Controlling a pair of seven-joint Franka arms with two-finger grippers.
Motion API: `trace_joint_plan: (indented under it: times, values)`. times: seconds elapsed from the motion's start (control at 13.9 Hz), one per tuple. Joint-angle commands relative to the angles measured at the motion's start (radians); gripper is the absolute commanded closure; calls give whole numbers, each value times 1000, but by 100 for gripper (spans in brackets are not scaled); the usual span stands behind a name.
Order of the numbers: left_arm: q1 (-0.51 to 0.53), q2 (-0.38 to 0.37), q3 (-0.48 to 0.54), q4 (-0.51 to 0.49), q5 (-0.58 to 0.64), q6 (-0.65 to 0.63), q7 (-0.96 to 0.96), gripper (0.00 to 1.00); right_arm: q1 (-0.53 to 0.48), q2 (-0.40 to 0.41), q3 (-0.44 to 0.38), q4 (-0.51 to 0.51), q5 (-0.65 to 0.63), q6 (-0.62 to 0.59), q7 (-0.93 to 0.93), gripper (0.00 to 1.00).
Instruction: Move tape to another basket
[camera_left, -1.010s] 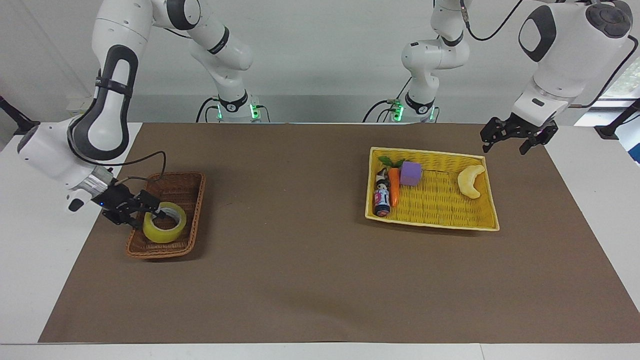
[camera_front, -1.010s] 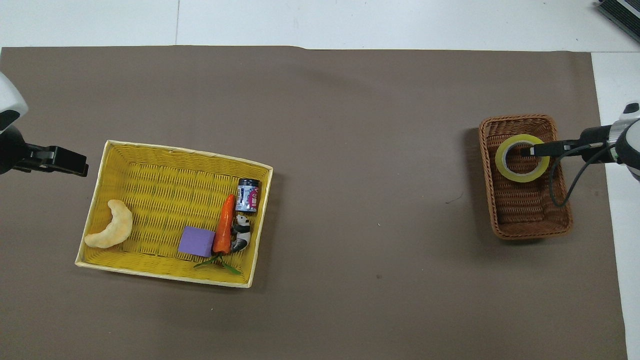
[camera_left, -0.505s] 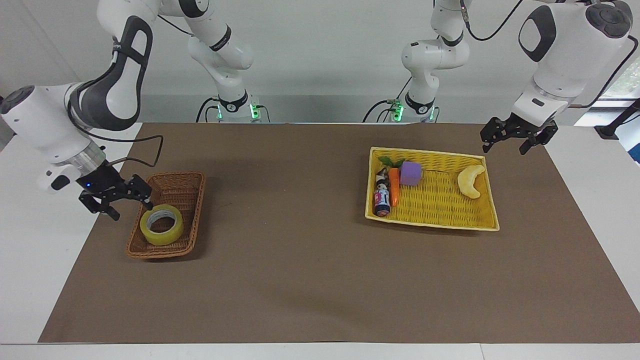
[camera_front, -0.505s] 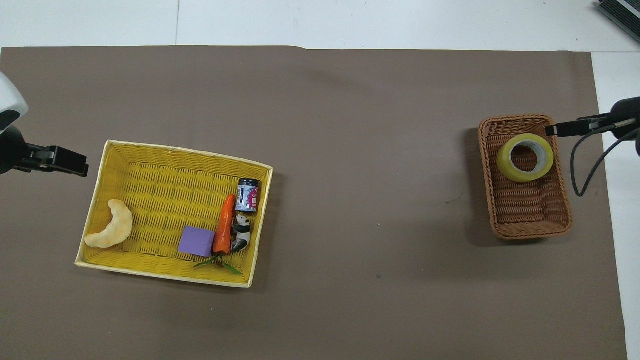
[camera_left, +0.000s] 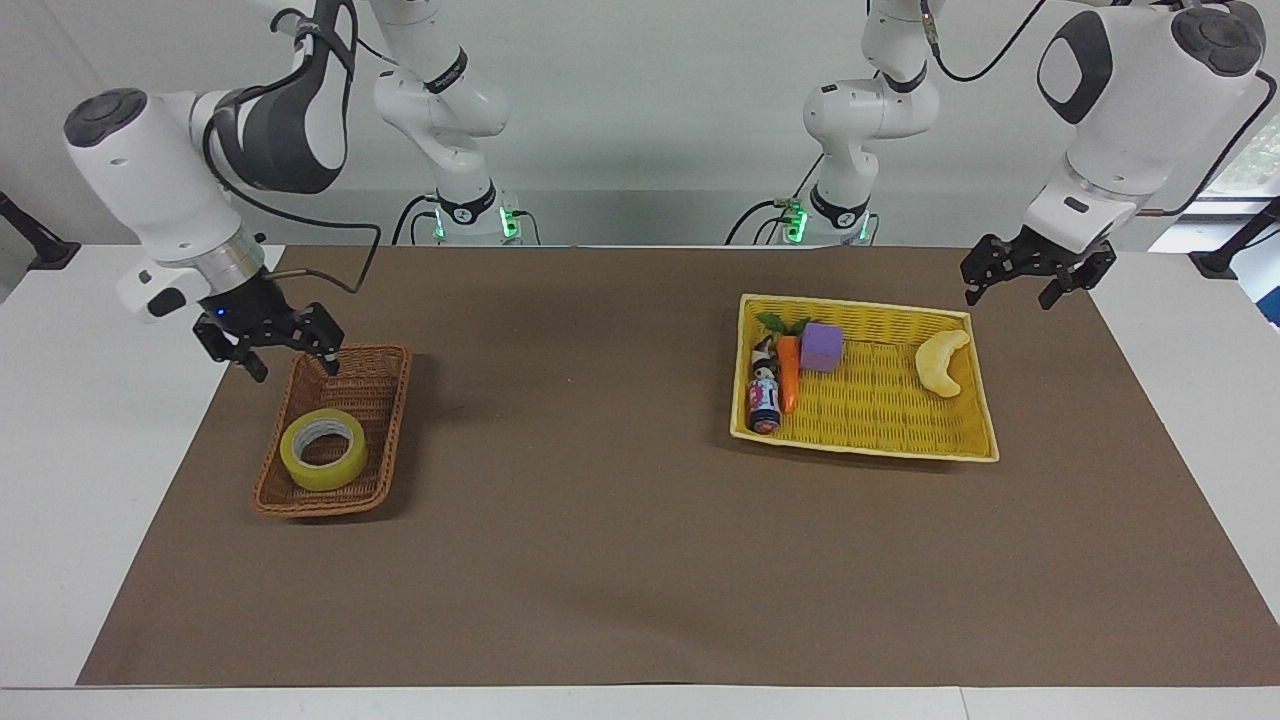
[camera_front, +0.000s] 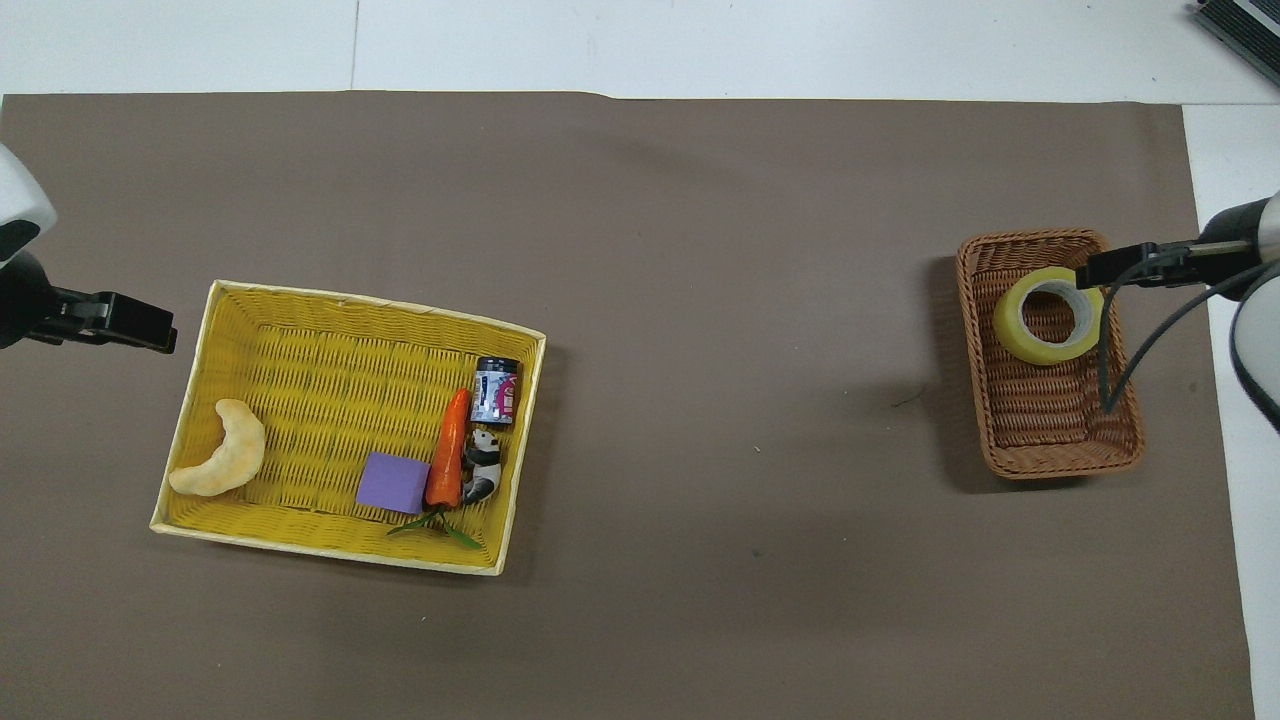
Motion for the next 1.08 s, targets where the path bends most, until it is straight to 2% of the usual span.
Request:
trace_joint_plan:
  times: [0.0, 0.22, 0.5, 0.65, 1.01]
  values:
    - [16, -22, -12, -29, 15, 15, 4, 0, 74, -78, 1, -44, -44, -55, 175, 0]
    - [16, -22, -12, -29, 15, 15, 4, 0, 111, -118, 13, -27, -44, -133, 309, 0]
    - [16, -22, -12, -29, 15, 16, 4, 0, 107, -132, 12, 118, -49, -291, 325, 0]
    - [16, -22, -12, -29, 15, 15, 4, 0, 101, -133, 7, 194, -104, -381, 308, 0]
    - [16, -22, -12, -29, 15, 16, 4, 0, 93, -158, -1, 177, -78, -413, 271, 0]
